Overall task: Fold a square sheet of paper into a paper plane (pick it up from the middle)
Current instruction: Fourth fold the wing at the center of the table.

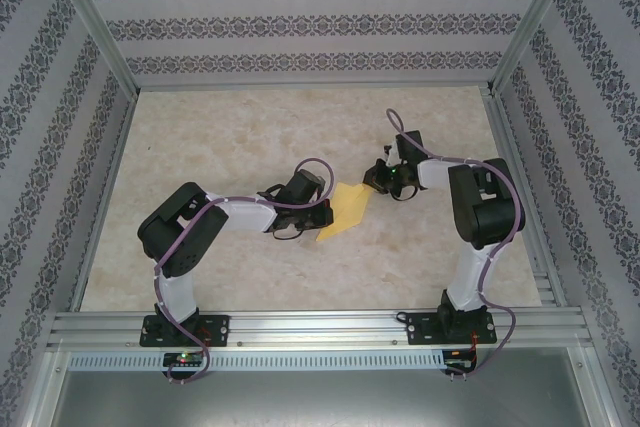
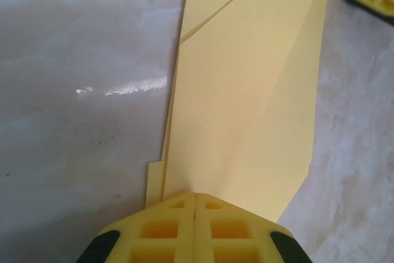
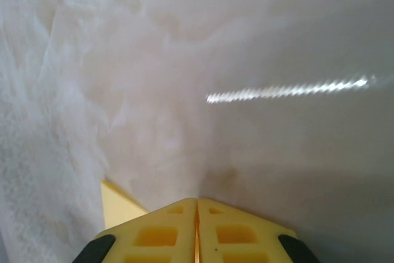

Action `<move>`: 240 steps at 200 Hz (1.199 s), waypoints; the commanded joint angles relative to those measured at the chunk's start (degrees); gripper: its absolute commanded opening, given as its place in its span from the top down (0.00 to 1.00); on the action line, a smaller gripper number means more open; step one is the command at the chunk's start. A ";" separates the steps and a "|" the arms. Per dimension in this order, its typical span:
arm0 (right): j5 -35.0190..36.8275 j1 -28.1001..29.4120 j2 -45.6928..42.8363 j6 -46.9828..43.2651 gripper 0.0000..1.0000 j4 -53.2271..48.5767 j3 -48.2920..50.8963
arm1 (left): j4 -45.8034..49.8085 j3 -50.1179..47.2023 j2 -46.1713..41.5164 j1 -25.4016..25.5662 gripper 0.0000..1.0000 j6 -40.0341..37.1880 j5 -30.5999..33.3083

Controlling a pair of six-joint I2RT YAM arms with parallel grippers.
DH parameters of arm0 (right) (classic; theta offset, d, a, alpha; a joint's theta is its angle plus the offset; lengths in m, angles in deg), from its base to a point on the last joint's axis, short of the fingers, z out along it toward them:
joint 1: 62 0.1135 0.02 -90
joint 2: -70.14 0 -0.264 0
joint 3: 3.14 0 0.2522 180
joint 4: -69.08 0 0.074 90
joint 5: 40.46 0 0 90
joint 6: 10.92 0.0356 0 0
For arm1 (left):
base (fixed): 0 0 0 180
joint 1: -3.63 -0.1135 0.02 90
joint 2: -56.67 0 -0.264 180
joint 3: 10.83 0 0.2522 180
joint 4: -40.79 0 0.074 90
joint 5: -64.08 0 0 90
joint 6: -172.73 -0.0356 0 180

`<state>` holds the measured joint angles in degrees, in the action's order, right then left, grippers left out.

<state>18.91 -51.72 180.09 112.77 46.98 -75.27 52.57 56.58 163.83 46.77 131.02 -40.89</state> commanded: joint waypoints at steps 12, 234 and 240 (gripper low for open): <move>3.81 -0.71 -2.41 0.74 0.90 0.29 -1.98 | 10.35 -2.62 2.27 -0.68 1.00 -1.29 0.62; -0.32 9.93 -0.56 1.38 0.90 -2.09 8.10 | 5.86 1.31 -10.30 -0.44 0.82 -3.15 -2.91; -0.10 9.93 -0.36 1.38 0.90 -2.34 7.97 | 5.62 1.25 -10.14 -0.21 0.81 -2.66 -3.21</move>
<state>13.86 -41.14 176.55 116.20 49.56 -67.80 58.03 57.95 155.43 46.77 127.81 -43.25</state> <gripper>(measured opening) 0.101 0.175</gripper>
